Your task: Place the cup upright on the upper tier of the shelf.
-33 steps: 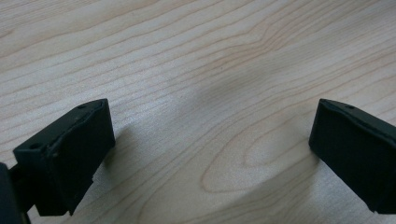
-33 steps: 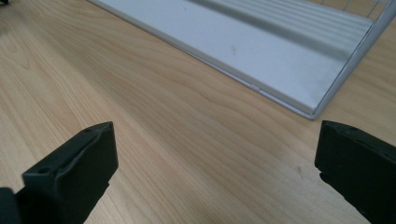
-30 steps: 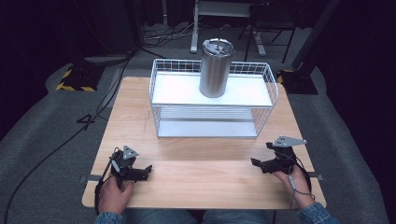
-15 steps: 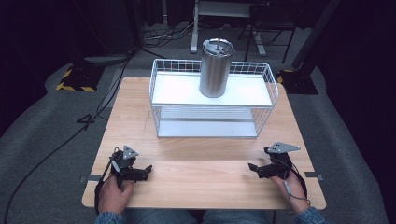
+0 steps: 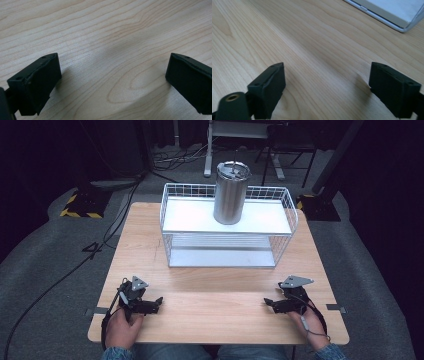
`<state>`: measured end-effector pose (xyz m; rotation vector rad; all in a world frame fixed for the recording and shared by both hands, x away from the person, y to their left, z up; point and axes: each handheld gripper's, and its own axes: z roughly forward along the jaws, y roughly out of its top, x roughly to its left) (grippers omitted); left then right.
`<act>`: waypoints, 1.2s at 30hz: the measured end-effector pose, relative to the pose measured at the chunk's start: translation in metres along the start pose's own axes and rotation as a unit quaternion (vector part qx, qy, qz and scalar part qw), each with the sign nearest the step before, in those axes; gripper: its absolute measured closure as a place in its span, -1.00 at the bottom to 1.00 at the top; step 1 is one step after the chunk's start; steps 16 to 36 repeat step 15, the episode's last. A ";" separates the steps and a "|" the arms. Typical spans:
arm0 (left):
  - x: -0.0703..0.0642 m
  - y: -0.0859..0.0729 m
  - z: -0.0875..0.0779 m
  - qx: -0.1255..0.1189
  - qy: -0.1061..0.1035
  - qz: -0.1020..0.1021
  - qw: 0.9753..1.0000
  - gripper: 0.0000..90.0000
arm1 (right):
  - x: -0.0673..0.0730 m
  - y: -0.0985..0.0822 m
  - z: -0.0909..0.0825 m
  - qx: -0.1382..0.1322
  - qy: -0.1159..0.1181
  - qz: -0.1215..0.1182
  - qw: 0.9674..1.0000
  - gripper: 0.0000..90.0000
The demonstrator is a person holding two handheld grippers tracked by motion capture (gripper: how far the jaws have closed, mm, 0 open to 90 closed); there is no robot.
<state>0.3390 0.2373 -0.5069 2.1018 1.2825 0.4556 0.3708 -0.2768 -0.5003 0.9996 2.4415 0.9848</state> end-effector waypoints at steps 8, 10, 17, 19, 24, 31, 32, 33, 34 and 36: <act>0.000 0.000 0.000 0.000 0.000 0.000 1.000 -0.99 | 0.000 -0.003 0.004 -0.017 0.003 0.016 1.000 -0.76; 0.000 0.000 0.000 0.000 0.000 0.000 1.000 -0.99 | 0.000 -0.003 0.004 -0.017 0.003 0.016 1.000 -0.76; 0.000 0.000 0.000 0.000 0.000 0.000 1.000 -0.99 | 0.000 -0.003 0.004 -0.017 0.003 0.016 1.000 -0.76; 0.000 0.000 0.000 0.000 0.000 0.000 1.000 -0.99 | 0.000 -0.003 0.004 -0.017 0.003 0.016 1.000 -0.76; 0.000 0.000 0.000 0.000 0.000 0.000 1.000 -0.99 | 0.000 -0.003 0.004 -0.017 0.003 0.016 1.000 -0.76; 0.000 0.000 0.000 0.000 0.000 0.000 1.000 -0.99 | 0.000 -0.003 0.004 -0.017 0.003 0.016 1.000 -0.76; 0.000 0.000 0.000 0.000 0.000 0.000 1.000 -0.99 | 0.000 -0.003 0.004 -0.017 0.003 0.016 1.000 -0.76; 0.000 0.000 0.000 0.000 0.000 0.000 1.000 -0.99 | 0.000 -0.003 0.004 -0.017 0.003 0.016 1.000 -0.76; 0.000 0.000 0.000 0.000 0.000 0.000 1.000 -0.99 | 0.000 -0.003 0.004 -0.017 0.003 0.016 1.000 -0.76; 0.000 0.000 0.000 0.000 0.000 0.000 1.000 -0.99 | 0.000 -0.003 0.004 -0.017 0.003 0.016 1.000 -0.76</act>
